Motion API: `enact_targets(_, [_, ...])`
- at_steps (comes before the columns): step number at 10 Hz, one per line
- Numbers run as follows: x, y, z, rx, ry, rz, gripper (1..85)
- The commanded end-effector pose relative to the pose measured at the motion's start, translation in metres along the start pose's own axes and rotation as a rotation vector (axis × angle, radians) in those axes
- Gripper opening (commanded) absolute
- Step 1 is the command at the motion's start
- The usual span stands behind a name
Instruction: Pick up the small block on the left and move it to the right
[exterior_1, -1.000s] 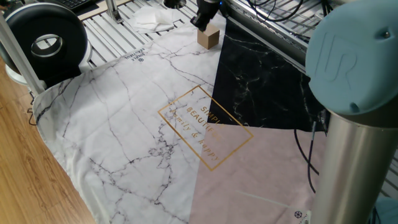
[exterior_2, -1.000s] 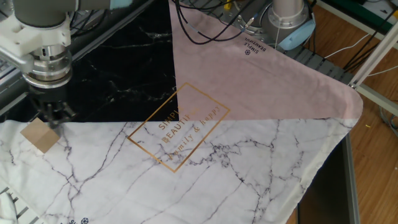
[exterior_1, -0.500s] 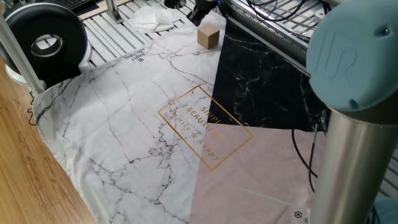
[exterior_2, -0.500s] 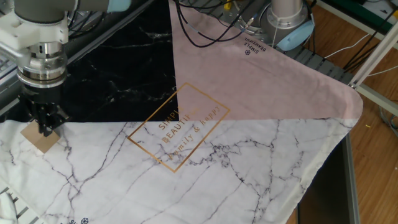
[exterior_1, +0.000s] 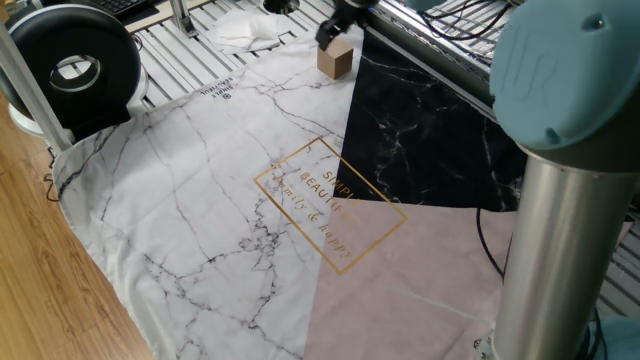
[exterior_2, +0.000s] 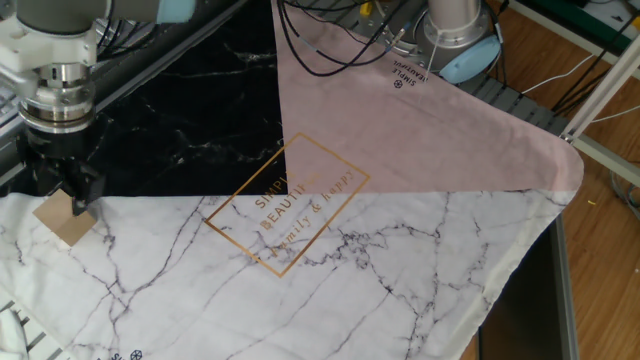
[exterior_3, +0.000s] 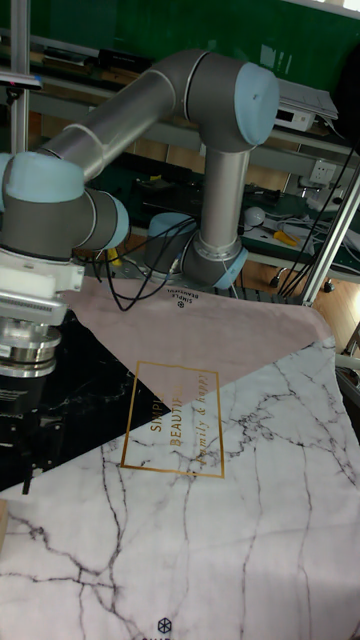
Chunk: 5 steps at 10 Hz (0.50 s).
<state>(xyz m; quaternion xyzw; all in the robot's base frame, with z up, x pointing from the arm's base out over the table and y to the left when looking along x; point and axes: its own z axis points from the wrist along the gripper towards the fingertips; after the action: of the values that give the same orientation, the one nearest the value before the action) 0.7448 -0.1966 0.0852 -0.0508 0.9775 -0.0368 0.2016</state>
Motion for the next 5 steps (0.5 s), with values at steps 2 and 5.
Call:
enact_targets(2, [-0.001,-0.025,0.013,-0.022,0.005,0.106,85.0])
enact_targets(5, [-0.003,-0.016,0.049,-0.007,-0.054,0.142,85.0])
